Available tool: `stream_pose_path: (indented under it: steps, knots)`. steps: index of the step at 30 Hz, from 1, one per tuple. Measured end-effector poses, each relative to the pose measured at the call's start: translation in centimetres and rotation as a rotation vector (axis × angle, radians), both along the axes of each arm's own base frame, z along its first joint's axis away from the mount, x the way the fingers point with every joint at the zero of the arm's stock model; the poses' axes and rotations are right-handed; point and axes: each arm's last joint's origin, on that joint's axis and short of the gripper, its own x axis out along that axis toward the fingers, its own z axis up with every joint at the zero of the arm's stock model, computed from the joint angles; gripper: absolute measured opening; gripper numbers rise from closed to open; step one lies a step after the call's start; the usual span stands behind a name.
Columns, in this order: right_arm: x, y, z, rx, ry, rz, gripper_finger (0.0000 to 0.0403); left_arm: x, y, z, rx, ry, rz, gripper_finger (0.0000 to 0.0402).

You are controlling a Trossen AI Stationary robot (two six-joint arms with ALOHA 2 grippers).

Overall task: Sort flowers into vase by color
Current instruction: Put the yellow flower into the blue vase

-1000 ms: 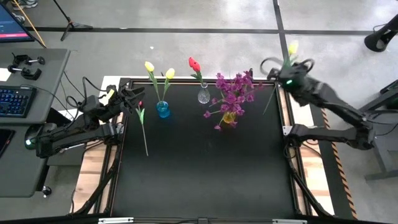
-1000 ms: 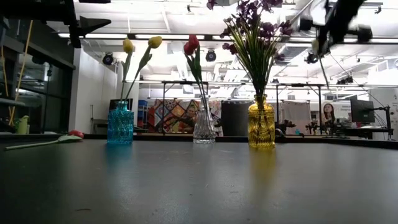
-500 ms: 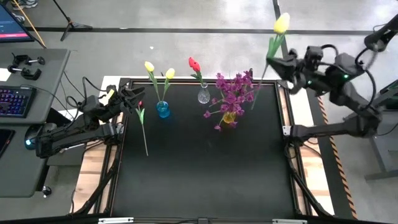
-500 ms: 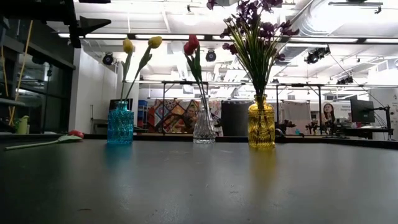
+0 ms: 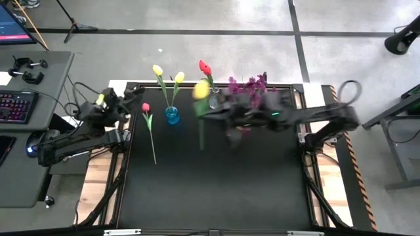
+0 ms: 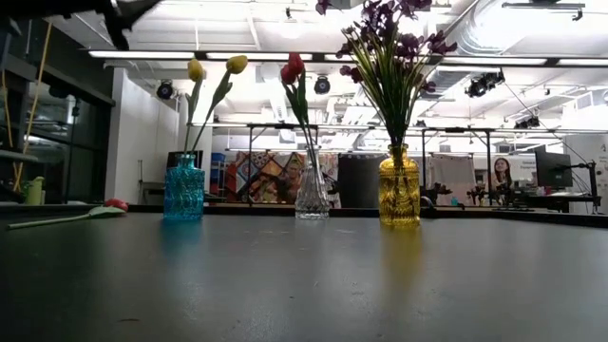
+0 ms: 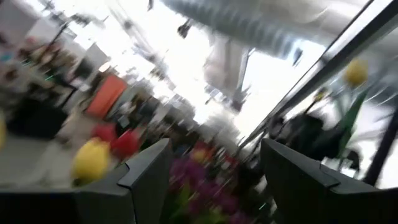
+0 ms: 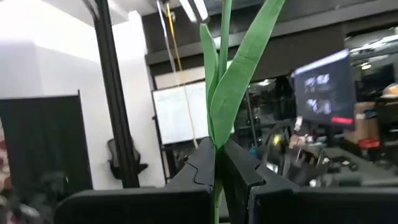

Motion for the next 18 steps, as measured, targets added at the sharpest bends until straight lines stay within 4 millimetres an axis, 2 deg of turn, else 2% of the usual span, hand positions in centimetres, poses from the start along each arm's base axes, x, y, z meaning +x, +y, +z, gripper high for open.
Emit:
stream_pose_path:
  steps: [4,9,13,18]
  knots:
    - [5.6,0.3,-2.7,-0.024,0.035,0.011,0.0,-0.6,-0.3,1.3,0.045,-0.147,-0.033,0.0234]
    - [11.3,-0.3,-4.4,-0.151,0.029,-0.062,0.0,-1.5,-0.7,2.4,0.102,-0.289,-0.041,0.0234]
    - [15.1,-1.4,-6.0,-0.267,0.036,-0.217,0.0,-1.8,-0.8,2.8,0.119,-0.33,-0.042,0.0234]
    - [18.5,-4.1,-8.3,-0.262,0.076,-0.394,0.0,-1.8,-0.8,2.8,0.104,-0.338,-0.059,0.0234]
